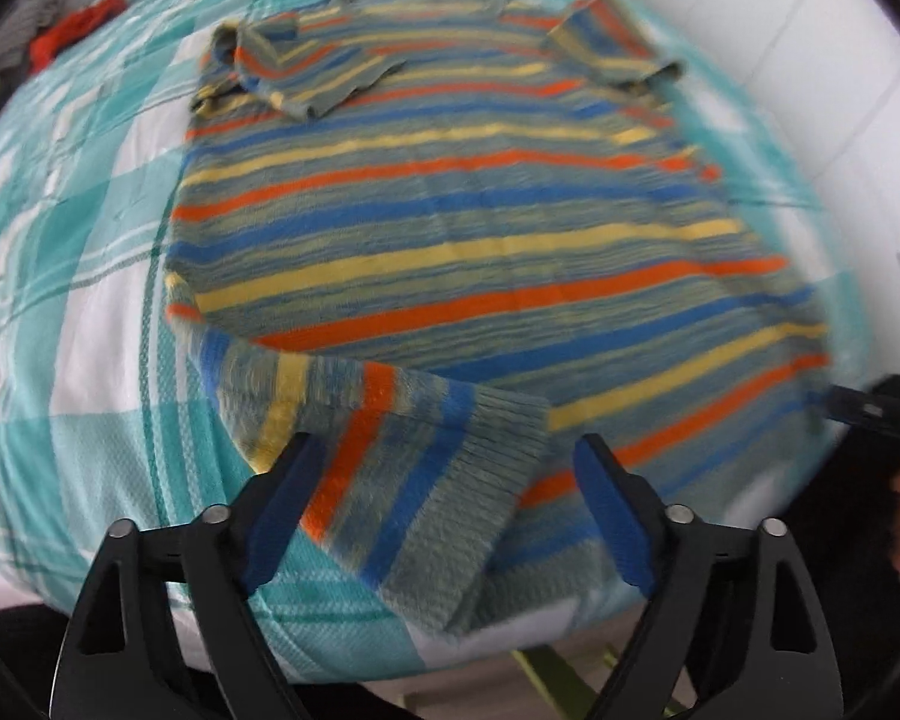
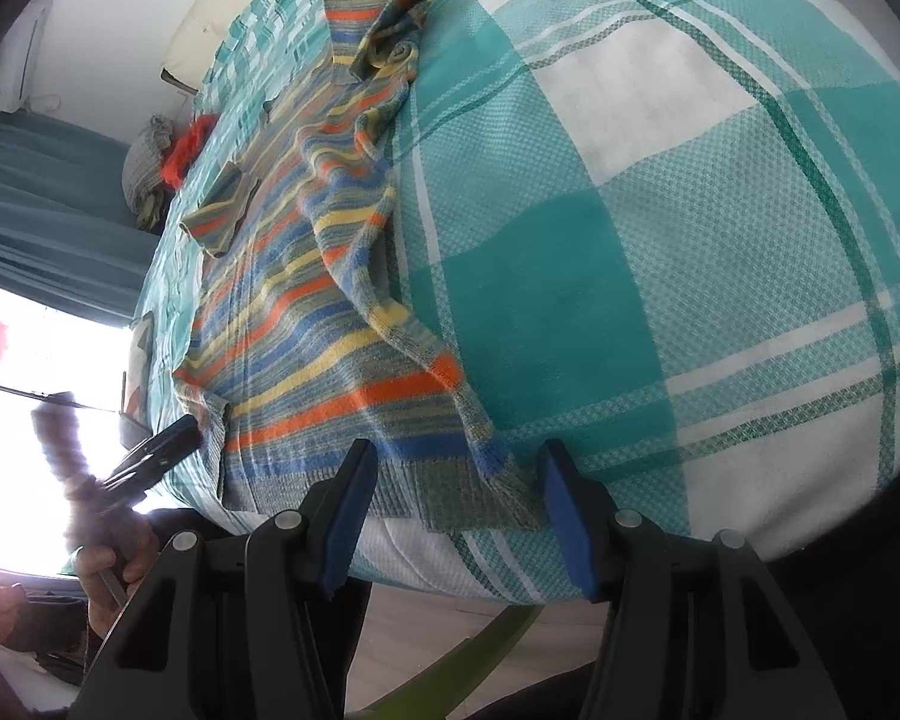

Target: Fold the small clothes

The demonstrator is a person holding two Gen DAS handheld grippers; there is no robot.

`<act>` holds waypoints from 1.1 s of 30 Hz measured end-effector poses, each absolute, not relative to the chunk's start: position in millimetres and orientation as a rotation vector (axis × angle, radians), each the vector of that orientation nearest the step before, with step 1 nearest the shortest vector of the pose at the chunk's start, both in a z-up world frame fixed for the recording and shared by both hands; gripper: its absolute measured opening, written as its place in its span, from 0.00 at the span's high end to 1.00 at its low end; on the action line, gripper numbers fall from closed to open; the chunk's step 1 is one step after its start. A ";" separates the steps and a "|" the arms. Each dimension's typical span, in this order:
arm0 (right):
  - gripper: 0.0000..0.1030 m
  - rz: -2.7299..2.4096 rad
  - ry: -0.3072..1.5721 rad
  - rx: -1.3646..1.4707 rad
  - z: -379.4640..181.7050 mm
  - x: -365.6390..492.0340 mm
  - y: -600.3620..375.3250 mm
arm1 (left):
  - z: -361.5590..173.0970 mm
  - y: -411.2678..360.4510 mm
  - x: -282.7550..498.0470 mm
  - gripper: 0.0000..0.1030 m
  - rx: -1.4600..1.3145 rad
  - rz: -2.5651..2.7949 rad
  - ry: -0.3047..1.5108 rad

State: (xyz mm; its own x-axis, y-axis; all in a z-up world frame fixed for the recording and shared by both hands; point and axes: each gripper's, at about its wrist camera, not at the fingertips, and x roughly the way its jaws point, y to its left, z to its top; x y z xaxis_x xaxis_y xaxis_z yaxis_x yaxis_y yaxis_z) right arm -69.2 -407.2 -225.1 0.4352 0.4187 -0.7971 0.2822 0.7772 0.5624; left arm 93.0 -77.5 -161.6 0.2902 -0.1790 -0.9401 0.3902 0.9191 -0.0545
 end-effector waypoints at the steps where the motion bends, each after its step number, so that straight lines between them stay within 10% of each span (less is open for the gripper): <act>1: 0.46 0.094 1.142 0.713 -224.9 -69.5 -406.8 | -167.9 -78.0 95.4 0.17 0.212 -0.329 1.222; 2: 0.46 0.094 1.140 0.708 -224.8 -69.9 -406.6 | -171.0 -75.4 97.0 0.21 0.201 -0.301 1.223; 5: 0.46 0.092 1.140 0.691 -222.0 -72.3 -406.4 | -159.1 -43.6 93.3 0.95 -0.003 -0.343 1.230; 12: 0.46 0.094 1.153 0.638 -208.5 -74.2 -412.3 | -140.1 66.0 55.4 0.90 -0.217 -0.375 1.236; 14: 0.45 0.109 1.163 0.604 -207.4 -68.2 -409.1 | -149.4 80.3 56.0 0.78 -0.225 -0.331 1.263; 16: 0.45 0.111 1.178 0.567 -209.1 -61.0 -404.7 | -152.7 83.8 57.7 0.42 -0.232 -0.327 1.254; 19: 0.45 0.135 1.194 0.542 -212.5 -52.6 -399.1 | -156.9 82.2 62.2 0.25 -0.225 -0.310 1.218; 21: 0.45 0.147 1.222 0.519 -216.1 -49.9 -395.2 | -166.5 72.4 68.3 0.34 -0.178 -0.307 1.236; 24: 0.45 0.177 1.242 0.462 -221.8 -47.0 -388.6 | -182.2 63.4 76.1 0.94 -0.119 -0.308 1.301; 27: 0.97 0.166 1.246 0.449 -223.5 -43.8 -388.8 | -170.6 64.6 71.5 0.97 -0.069 -0.315 1.287; 33: 0.97 0.148 1.249 0.581 -198.9 -69.3 -403.9 | -138.1 95.8 50.2 0.97 -0.084 -0.318 1.265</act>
State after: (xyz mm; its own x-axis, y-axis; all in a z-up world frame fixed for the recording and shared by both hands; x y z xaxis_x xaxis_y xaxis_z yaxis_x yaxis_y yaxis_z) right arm -69.3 -403.9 -198.9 0.3279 0.4136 -0.8493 0.2032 0.8471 0.4910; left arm 50.2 95.8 -138.1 0.2638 -0.2808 -0.9228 0.1887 0.9532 -0.2361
